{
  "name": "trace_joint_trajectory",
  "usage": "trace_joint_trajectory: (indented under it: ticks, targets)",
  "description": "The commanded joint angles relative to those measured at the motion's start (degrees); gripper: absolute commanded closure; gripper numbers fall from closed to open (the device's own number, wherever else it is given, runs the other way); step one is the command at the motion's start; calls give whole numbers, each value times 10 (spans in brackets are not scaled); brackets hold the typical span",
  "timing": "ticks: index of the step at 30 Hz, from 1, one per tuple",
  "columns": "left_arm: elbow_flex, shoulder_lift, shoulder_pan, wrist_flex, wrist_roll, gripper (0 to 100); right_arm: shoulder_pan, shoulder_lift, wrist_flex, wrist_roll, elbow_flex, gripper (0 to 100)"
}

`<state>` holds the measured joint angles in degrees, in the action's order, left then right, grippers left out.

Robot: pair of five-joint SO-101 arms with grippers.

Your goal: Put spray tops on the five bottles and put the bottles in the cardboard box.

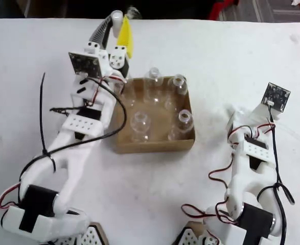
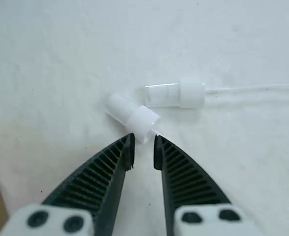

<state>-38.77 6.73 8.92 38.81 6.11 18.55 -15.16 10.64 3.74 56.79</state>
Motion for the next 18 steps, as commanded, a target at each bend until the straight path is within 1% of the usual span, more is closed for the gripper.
trace_joint_trajectory:
  ticks: [1,7,9,14,18]
  targets:
    - [32,7,-4,18,4,977,-7,-2,-14,-4,-19,950]
    - [14,64,-3,11,4,977,-7,-2,-14,-4,-19,950]
    - [20,75,-3,-11,4,977,-7,-2,-14,-4,-19,950]
    - [62,77,-7,-53,4,977,-7,-2,-14,-4,-19,950]
    - [65,75,-7,-61,4,977,-7,-2,-14,-4,-19,950]
